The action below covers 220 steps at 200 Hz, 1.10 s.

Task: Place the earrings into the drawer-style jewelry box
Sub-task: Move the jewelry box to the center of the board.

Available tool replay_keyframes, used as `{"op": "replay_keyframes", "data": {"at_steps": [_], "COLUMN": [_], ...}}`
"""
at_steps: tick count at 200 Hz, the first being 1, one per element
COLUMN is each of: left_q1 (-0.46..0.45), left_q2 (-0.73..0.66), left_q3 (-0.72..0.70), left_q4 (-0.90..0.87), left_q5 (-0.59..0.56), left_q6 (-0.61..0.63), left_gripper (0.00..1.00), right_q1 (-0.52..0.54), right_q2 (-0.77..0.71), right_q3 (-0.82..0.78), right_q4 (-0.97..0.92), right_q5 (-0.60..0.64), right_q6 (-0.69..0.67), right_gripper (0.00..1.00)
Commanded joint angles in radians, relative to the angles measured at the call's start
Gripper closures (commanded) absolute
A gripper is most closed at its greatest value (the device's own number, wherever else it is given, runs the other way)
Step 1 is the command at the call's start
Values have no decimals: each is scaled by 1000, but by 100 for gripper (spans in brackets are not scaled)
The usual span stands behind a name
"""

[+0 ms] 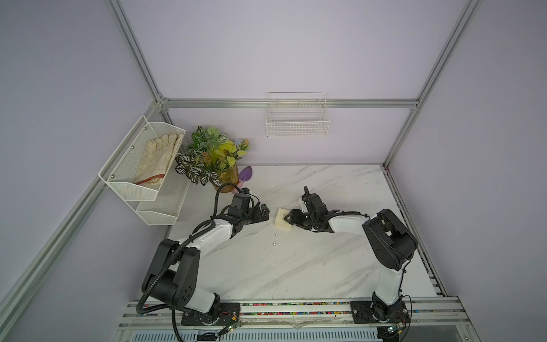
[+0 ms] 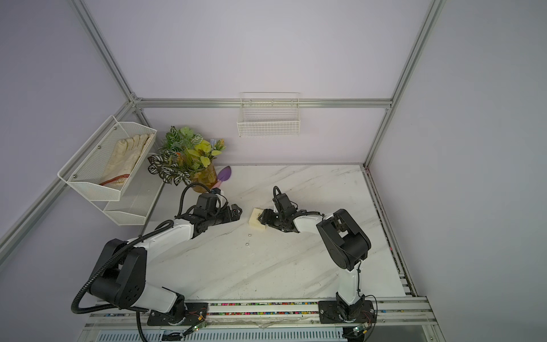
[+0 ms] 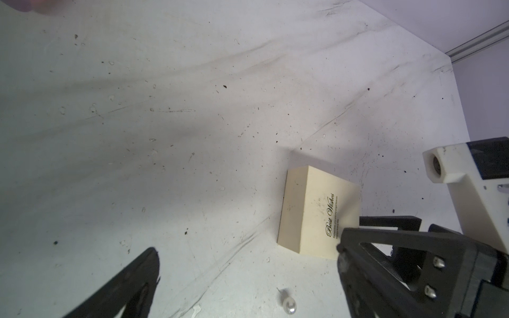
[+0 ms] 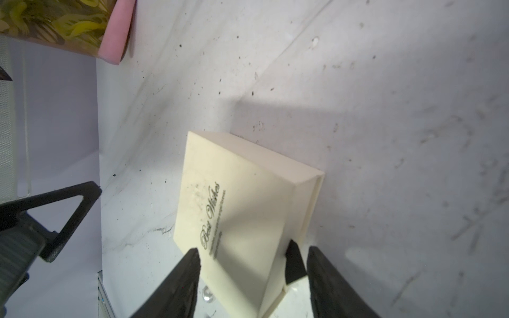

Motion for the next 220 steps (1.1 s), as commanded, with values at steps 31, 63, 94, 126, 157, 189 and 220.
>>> {"op": "replay_keyframes", "data": {"at_steps": [31,63,94,126,157,189,220], "left_q1": [16,25,34,34,19,11,10], "left_q2": [16,12,17,51,116,224,303], "left_q3": [59,53,54,80,131,222,274], "left_q4": [34,34,34,21,0,-48,-64], "left_q5": [13,21,37,72,102,146,184], "left_q6": [-5,-9,-8,33,93,139,150], "left_gripper": [0,0,0,2,12,25,30], "right_q1": [20,27,34,32,32,32,32], "right_q2": [0,40,74,36,-72,-125,-139], "right_q3": [7,33,39,21,-83,-171,-206], "right_q4": [65,125,209,178,176,260,292], "right_q5": [-50,-113,-181,-123,31,63,88], "right_q6": [34,60,80,-2,-59,-4,43], "right_gripper": [43,46,47,47,55,62,66]}}
